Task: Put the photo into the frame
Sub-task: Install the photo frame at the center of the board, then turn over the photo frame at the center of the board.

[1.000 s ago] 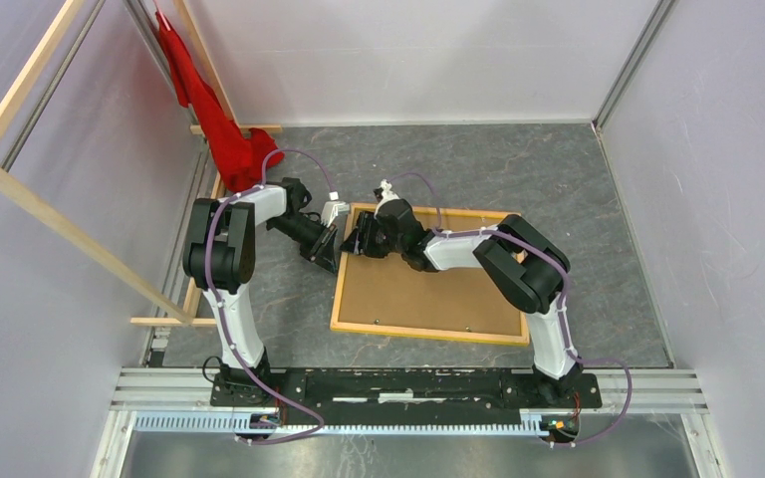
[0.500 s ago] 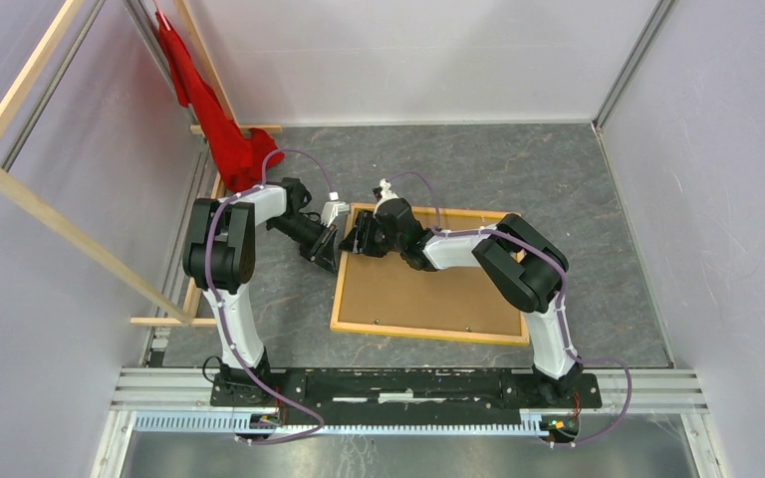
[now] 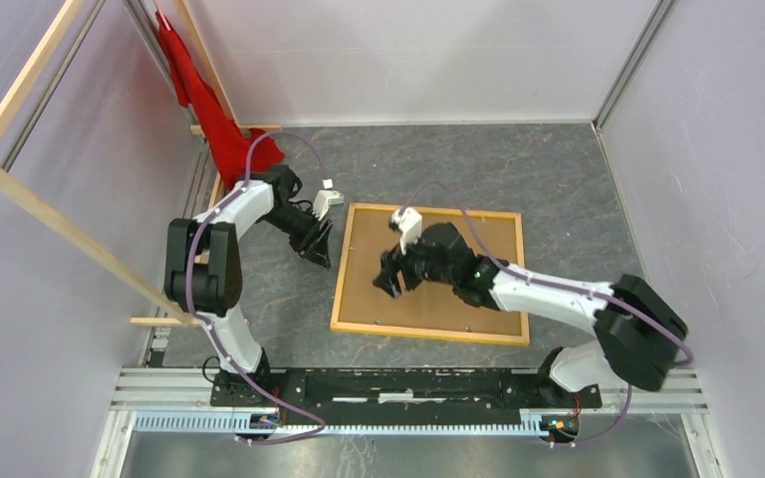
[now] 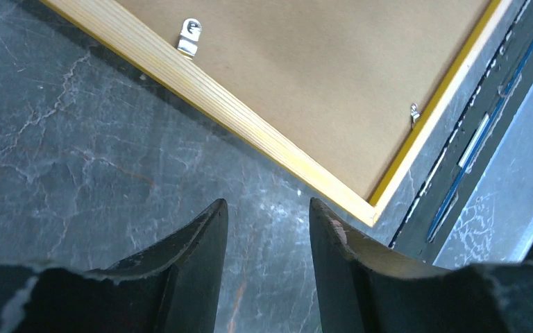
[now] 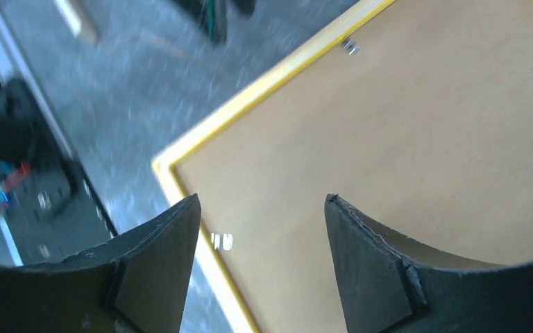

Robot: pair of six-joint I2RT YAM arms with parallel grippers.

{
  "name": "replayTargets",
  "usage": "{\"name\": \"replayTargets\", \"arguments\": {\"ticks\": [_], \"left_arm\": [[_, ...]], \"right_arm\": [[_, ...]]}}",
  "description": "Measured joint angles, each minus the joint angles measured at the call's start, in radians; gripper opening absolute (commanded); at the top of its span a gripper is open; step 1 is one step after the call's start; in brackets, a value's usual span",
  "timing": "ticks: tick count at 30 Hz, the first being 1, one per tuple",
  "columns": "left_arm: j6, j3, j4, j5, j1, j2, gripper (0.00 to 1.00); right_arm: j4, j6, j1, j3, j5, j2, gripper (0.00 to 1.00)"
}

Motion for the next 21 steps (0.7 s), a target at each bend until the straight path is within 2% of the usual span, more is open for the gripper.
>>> {"name": "replayTargets", "arguments": {"ticks": [5,8,9,11,12,19,21], "left_arm": [[0.059,-0.072,-0.029,-0.028,-0.009,-0.126,0.58],[0.082,-0.108,-0.058,-0.045,-0.016,-0.174,0.59],[0.091,-0.118,-0.066,-0.048,-0.018,-0.187,0.62],[0.112,-0.145,-0.079,-0.058,-0.02,-0.216,0.76],[0.127,-0.158,-0.084,-0.063,-0.021,-0.232,0.8],[0.213,-0.253,-0.13,-0.099,-0.032,-0.401,0.83],[0.23,-0.262,-0.134,-0.108,-0.036,-0.442,0.9]], "right_arm": [[-0.12,-0.18,0.129,-0.143,0.018,-0.167,0.72],[-0.201,-0.244,0.187,-0.2,0.04,-0.201,0.7],[-0.229,-0.262,0.202,-0.208,0.055,-0.203,0.7],[-0.273,-0.288,0.234,-0.212,0.086,-0.203,0.68],[-0.289,-0.3,0.251,-0.212,0.109,-0.203,0.67],[-0.351,-0.339,0.333,-0.209,0.214,-0.168,0.59],[-0.361,-0.343,0.344,-0.209,0.232,-0.161,0.57]]}}
